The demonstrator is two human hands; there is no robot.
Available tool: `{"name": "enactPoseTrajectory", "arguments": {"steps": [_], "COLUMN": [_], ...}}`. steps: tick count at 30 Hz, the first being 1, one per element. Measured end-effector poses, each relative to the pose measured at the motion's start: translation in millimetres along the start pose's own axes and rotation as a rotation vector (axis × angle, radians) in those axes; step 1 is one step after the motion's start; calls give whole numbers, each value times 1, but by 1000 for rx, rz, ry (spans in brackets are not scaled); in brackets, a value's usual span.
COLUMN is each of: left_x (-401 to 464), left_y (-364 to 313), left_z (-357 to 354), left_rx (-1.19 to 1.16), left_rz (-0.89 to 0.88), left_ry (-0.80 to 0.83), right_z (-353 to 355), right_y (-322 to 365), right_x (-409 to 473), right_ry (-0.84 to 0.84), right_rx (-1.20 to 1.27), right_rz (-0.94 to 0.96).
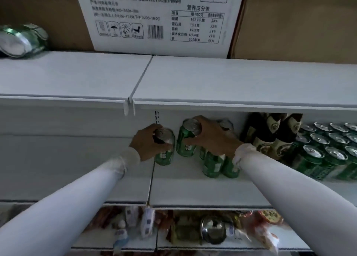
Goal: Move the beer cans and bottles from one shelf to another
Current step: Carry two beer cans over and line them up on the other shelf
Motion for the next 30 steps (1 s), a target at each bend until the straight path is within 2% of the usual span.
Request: {"name": "enactPoseTrajectory", "arguments": {"steps": [6, 14, 19, 24, 30], "left_x": [6, 30, 55, 79, 97], "left_y": [18, 34, 53, 58, 59], "left_z": [-20, -31, -33, -35, -42], "left_rx": [73, 127, 21, 89, 106], "left_rz": [110, 141, 132, 56, 47], "left_ry": [-66, -71, -77, -47, -48], "right_z": [-24, -55, -81, -84, -89], "right_y": [-29, -34, -39, -44, -49], "right_x": [27, 52, 66, 81, 96], "right_ry": [153, 184, 82, 30, -8], "right_rx": [28, -100, -46, -4, -2], "right_rz": [11, -5, -100, -127, -165]}}
Point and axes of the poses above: each hand's wrist, its own x-axis towards the middle knuckle, its own z-axis out of the back of the hand, y = z × x, the point moved 7 cm from there along x, towards the middle knuckle, and after that the axes turned 8 degrees about -y, right-handed, at the moved point
